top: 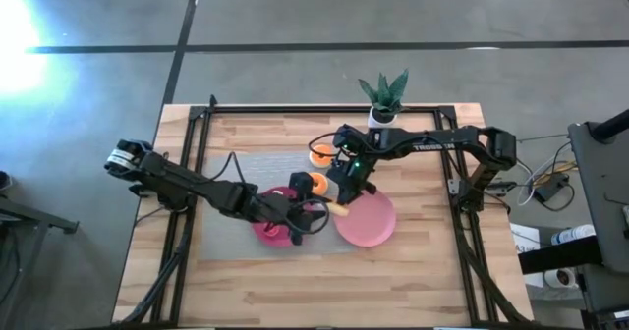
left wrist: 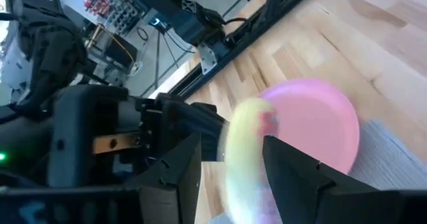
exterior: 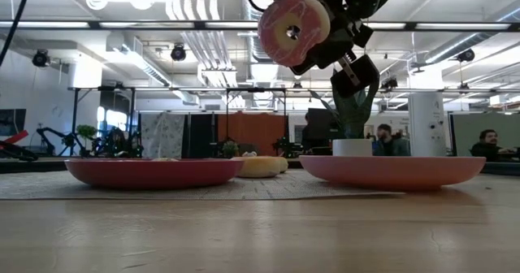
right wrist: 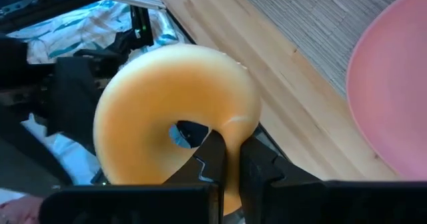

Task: Pick & Place donuts
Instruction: Put the large pink donut on the pink plate

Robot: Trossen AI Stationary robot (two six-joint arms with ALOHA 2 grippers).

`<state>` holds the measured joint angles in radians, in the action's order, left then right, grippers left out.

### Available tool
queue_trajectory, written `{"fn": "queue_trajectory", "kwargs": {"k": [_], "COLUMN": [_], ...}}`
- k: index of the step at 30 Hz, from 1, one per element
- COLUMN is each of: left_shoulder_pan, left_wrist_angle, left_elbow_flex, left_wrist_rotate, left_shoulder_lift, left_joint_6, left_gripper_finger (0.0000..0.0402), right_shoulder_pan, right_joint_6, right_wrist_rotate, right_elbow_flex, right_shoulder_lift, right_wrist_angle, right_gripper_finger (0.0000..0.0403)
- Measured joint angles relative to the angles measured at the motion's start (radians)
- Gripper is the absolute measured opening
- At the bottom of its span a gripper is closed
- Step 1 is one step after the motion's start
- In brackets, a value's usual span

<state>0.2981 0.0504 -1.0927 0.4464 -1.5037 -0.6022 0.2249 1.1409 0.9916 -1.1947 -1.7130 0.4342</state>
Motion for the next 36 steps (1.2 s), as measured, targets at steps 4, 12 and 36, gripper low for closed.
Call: {"fn": "queue_trajectory", "kwargs": {"k": [4,12,36], "left_shoulder_pan": [-0.011,-0.023,0.007], "left_wrist_angle": [-0.018,-0.043,-0.168], "left_elbow_flex": [0.000,0.000,-0.052], "left_wrist_rotate": [-0.001,-0.018,-0.021], "left_shoulder_lift": [-0.005,-0.027,-0.014], "left_joint_6": [0.043,0.086,0.170], "left_gripper_finger": [0.0136,0.0136,0.0136], "right_shoulder_pan": [0.000,0.000,0.000], "right_joint_6": [-0.007,-0.008,-0.021], "right_wrist_rotate": [-0.001,-0.007,-0.008], "right_elbow_flex": [0.000,0.000,0.000], "right_shoulder_lift": [0.000,0.000,0.000], "right_wrist_angle": [0.002,0.004,0.001], "right_gripper_finger": [0.0013,0.0013,0.0013]}}
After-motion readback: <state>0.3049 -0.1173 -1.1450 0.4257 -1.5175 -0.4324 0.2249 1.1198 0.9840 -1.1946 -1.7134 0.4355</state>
